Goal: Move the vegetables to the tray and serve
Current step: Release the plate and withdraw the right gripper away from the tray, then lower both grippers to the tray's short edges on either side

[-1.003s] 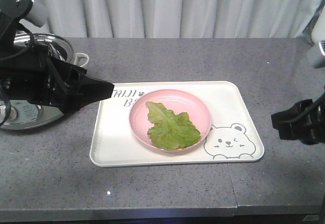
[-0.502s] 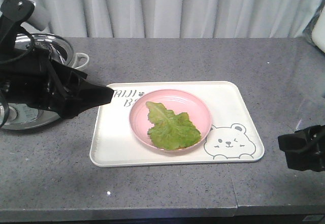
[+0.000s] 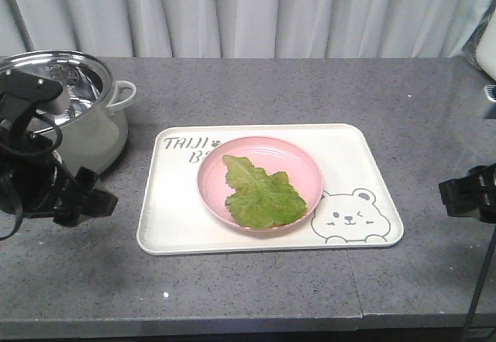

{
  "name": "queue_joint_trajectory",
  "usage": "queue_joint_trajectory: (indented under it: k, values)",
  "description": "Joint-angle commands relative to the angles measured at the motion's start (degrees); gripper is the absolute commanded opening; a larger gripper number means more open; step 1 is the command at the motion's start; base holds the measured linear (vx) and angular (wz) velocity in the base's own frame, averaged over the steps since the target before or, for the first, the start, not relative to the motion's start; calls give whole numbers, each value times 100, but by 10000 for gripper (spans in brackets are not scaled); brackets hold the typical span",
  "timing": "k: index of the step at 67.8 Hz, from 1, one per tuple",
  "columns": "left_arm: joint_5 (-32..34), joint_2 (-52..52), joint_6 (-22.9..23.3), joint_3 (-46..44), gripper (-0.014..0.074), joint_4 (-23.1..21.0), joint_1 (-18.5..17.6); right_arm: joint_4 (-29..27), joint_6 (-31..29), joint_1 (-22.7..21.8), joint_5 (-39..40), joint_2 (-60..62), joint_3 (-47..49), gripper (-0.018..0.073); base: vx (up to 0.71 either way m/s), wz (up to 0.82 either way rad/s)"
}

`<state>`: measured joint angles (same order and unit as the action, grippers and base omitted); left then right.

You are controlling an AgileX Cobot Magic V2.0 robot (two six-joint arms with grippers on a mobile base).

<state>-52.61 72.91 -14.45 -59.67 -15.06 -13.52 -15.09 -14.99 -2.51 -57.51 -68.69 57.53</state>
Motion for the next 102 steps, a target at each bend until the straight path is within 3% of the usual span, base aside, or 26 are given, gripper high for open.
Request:
queue_joint_trajectory:
  k: [1, 11, 17, 28, 64, 76, 87, 95, 102]
  values:
    - [189, 114, 24, 11, 534, -444, 225, -135, -144, -50, -61, -211, 362, 251, 0, 0]
    - [282, 513, -509, 11, 534, -1321, 359, -216, -253, -50, -173, -670, 612, 251, 0, 0]
    - [308, 737, -603, 11, 534, -1780, 359, -261, -291, -50, -187, -908, 696, 251, 0, 0]
    - [374, 1166, -630, 11, 534, -2240, 341, -261, -303, -50, -214, -1291, 824, 251, 0, 0]
    - [808, 1699, -630, 11, 534, -2238, 341, -514, -369, -50, -20, -2282, 952, 251, 0, 0]
    - [802, 1700, -630, 11, 534, -2233, 341, -866, -654, -137, 71, -2441, 952, 251, 0, 0]
    - [802, 1700, -635, 11, 534, -2233, 341, -1428, -1179, -574, -2, -2449, 952, 251, 0, 0]
    - [821, 1700, -635, 11, 534, -2233, 341, -1708, -1596, -630, -144, -2449, 946, 251, 0, 0]
    - [862, 1700, -635, 11, 534, -2233, 341, -1774, -1617, -611, -119, -2449, 946, 251, 0, 0]
